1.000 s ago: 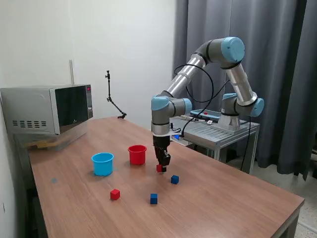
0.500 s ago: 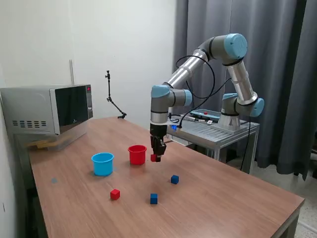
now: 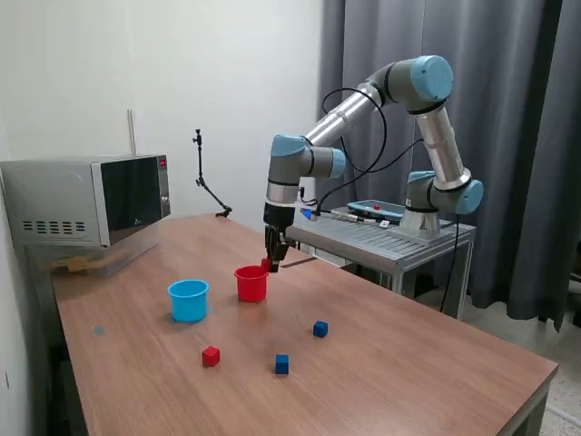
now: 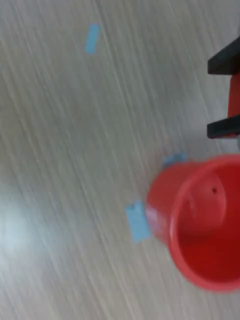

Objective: Place red objects in the red bin, and blue objects in the blue bin.

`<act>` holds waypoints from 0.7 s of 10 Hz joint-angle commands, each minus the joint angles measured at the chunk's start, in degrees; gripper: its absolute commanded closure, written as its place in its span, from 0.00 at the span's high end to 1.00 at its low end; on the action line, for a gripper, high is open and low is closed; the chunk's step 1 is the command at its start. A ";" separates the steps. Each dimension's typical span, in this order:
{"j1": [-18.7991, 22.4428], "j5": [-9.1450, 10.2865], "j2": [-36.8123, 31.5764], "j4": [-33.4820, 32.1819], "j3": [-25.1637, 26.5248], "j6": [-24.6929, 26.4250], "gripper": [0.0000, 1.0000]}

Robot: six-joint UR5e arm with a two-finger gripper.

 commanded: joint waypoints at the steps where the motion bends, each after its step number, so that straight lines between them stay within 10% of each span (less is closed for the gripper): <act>1: -1.91 -0.81 -1.48 0.02 1.01 -0.07 0.00; 7: -4.37 -0.81 -3.50 1.95 4.44 0.02 0.00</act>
